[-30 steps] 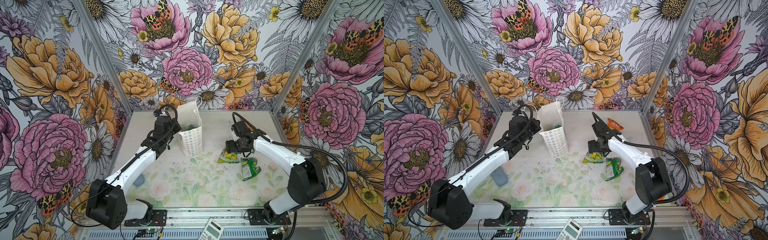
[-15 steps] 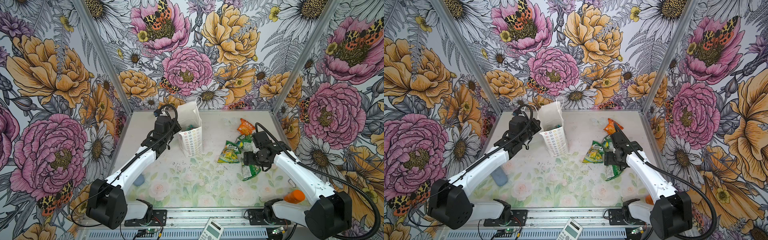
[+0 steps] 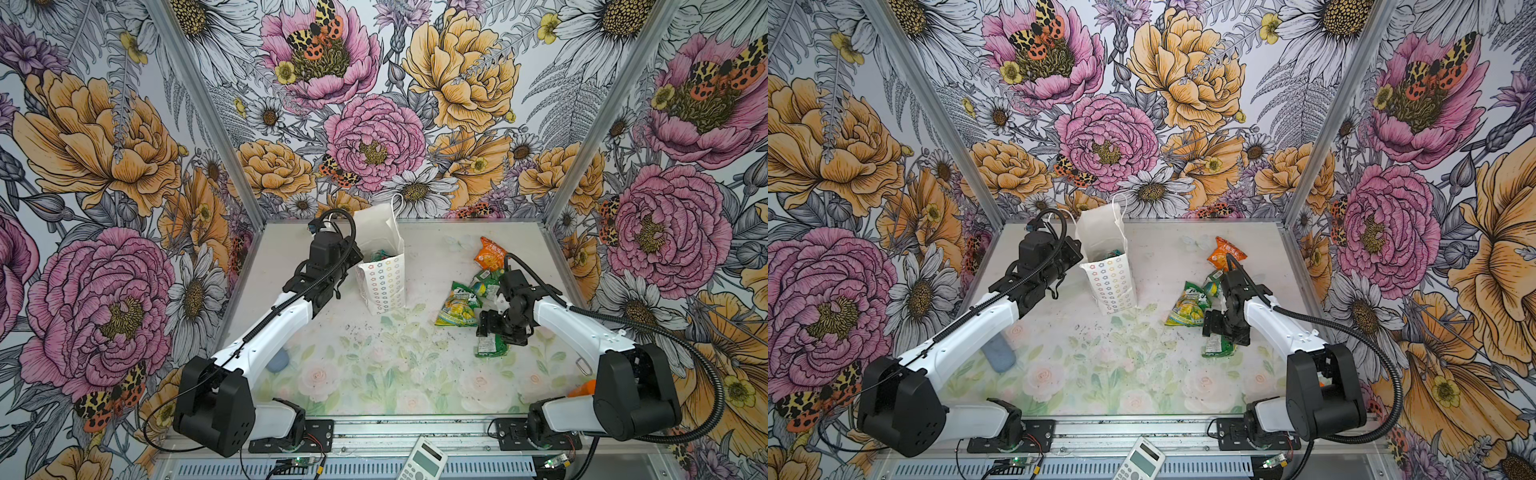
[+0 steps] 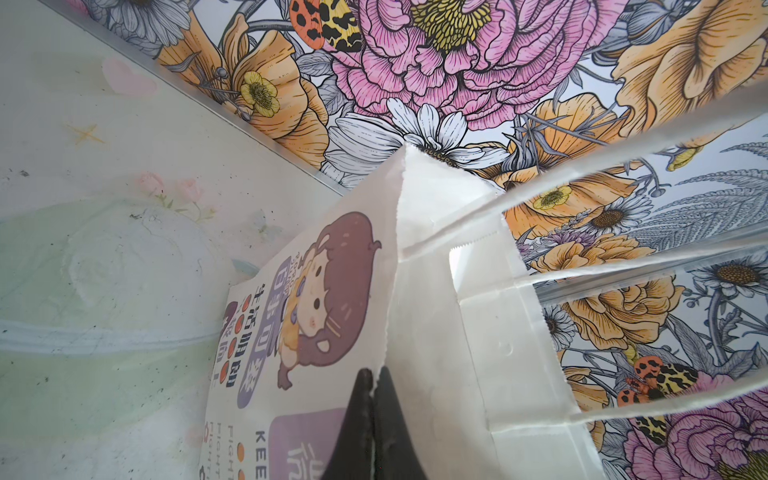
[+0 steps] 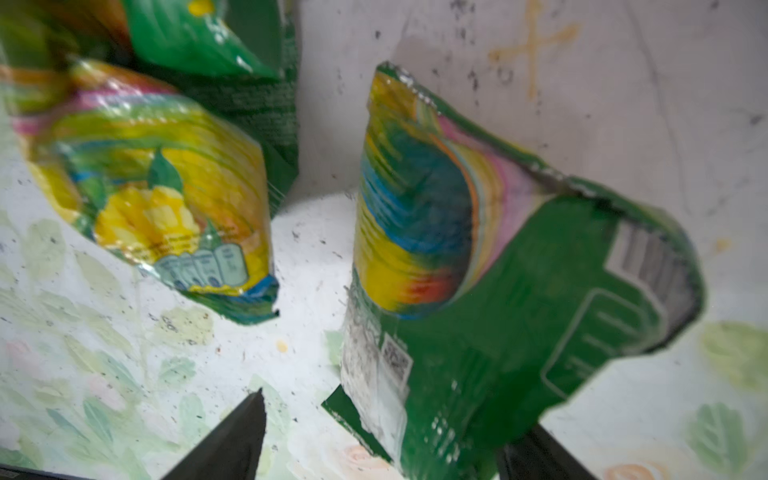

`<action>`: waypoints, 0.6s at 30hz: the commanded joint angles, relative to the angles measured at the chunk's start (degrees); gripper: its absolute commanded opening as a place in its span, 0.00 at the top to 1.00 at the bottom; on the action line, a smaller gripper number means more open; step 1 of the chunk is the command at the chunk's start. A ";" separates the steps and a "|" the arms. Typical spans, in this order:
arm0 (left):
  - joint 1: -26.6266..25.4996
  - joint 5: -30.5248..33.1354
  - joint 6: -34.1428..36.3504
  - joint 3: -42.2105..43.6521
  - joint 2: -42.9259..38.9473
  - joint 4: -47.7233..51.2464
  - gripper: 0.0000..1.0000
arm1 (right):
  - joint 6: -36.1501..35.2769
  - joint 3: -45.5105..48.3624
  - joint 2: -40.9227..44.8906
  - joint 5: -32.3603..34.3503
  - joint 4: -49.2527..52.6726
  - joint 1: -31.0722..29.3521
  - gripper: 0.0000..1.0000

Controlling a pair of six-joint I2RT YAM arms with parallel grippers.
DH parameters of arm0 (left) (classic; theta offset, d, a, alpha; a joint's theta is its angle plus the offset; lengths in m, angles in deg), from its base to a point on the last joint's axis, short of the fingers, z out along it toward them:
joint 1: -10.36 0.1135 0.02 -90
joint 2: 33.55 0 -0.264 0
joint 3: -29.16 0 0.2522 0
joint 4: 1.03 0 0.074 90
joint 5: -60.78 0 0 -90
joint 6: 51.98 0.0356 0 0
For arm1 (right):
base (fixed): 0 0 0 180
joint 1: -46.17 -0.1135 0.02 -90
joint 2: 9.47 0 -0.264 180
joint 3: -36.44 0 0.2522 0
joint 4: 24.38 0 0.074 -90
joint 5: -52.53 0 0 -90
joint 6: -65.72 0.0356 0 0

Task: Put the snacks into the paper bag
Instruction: 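Lower the right gripper onto a green Fox's Spring Tea packet and grasp it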

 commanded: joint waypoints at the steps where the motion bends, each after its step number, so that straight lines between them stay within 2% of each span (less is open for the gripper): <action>1: -0.17 0.01 0.31 -0.35 -0.23 0.42 1.00 | 2.65 -0.63 -2.14 -5.50 -9.39 -0.09 0.16; 7: -0.25 0.13 0.31 -0.44 -0.17 0.53 1.00 | 3.74 -3.73 1.34 -4.55 -12.23 -0.09 0.15; 8: -0.33 0.11 0.31 -0.45 -0.08 0.42 1.00 | 3.87 -3.81 2.11 -3.66 -12.01 -0.09 0.15; 11: -0.26 0.02 0.31 -0.62 0.11 0.32 1.00 | 5.47 -3.29 4.09 0.22 -10.66 -0.08 0.05; 18: -0.31 -0.24 0.48 -0.98 0.46 0.27 1.00 | 7.99 0.08 4.14 7.84 -8.62 0.02 0.02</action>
